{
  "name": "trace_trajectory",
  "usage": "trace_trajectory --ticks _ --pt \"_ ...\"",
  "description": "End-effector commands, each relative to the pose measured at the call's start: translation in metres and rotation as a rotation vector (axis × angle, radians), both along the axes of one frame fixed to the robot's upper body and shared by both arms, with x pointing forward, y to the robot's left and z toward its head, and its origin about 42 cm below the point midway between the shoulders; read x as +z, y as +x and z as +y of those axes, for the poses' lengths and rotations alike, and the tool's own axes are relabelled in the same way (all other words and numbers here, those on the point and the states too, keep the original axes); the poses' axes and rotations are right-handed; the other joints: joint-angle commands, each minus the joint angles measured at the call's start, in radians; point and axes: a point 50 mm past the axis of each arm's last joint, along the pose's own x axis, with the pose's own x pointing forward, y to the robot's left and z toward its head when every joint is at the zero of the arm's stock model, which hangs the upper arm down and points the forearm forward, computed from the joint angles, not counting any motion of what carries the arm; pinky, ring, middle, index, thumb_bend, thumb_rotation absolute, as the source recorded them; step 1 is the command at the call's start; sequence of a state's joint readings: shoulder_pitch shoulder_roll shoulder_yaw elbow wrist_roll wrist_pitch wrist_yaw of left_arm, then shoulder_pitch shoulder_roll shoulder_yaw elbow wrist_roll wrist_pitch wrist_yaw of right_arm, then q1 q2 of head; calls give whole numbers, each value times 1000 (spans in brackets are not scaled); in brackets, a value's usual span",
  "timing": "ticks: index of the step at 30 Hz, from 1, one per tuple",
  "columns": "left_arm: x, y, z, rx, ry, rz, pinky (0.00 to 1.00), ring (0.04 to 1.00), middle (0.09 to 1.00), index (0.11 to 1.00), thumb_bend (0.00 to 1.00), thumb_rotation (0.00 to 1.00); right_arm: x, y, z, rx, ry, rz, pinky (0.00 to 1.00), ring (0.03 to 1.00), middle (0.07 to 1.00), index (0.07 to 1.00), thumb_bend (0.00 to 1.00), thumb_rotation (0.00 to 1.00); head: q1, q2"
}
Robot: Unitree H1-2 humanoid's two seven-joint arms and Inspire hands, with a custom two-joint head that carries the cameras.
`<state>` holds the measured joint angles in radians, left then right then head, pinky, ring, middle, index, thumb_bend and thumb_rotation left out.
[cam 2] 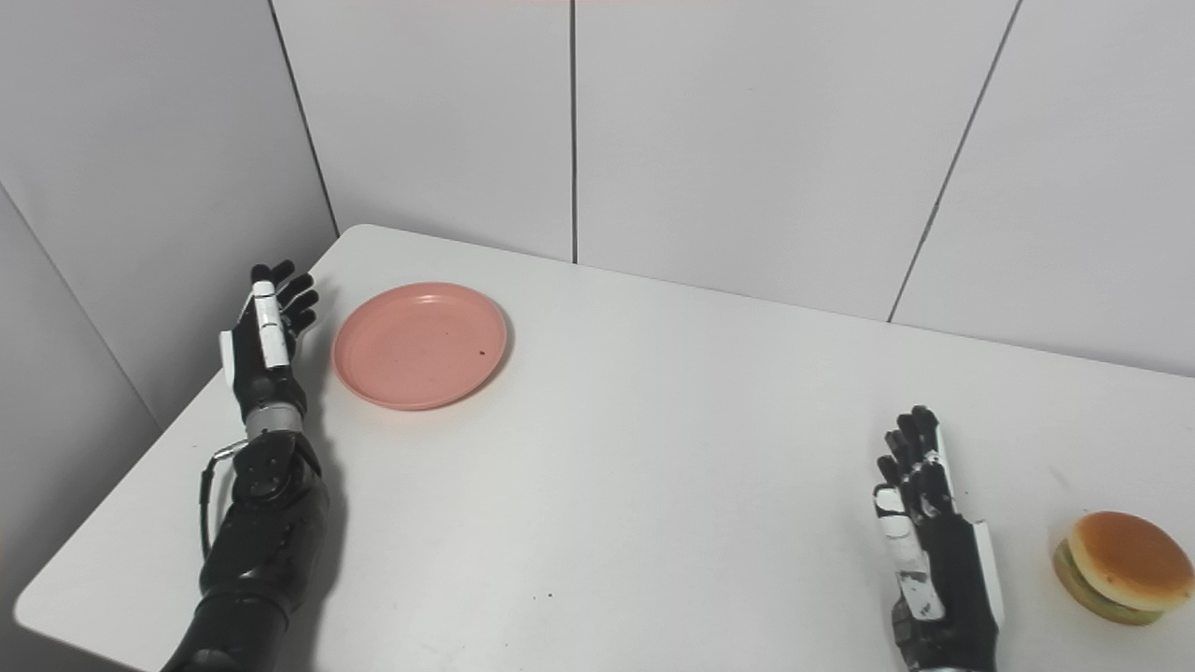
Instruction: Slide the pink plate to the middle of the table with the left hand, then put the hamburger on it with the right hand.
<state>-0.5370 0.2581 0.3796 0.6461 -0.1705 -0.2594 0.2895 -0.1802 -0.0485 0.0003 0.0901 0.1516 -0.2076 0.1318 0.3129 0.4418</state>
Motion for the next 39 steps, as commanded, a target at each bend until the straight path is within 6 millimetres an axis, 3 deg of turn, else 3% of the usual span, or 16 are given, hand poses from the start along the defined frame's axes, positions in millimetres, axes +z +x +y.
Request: trace_trajectory --ticks 1,5,13,22,39 --pt "30 17 6 -14 50 -57 823 791 777 761 677 1000 -33 -20 -12 -38 -2 111 1000 997 1000 1000 502 755 -3 1" --pt "29 23 2 -22 37 -44 767 764 756 751 639 1000 -32 -20 -12 -32 5 114 1000 1000 1000 1000 505 756 -5 4" --pt "25 27 -21 -107 20 -45 779 762 748 745 568 1000 -31 -21 -12 -31 2 109 1000 997 1000 1000 485 768 -10 7" --pt "17 27 -40 -222 -18 -30 791 781 769 770 644 1000 -30 -20 -11 -37 -2 103 1000 995 1000 1000 493 768 -22 9" --pt "10 27 -79 -359 -145 -16 762 755 744 739 629 1000 -28 -21 -8 -41 2 111 983 988 1000 1000 483 766 -53 15"
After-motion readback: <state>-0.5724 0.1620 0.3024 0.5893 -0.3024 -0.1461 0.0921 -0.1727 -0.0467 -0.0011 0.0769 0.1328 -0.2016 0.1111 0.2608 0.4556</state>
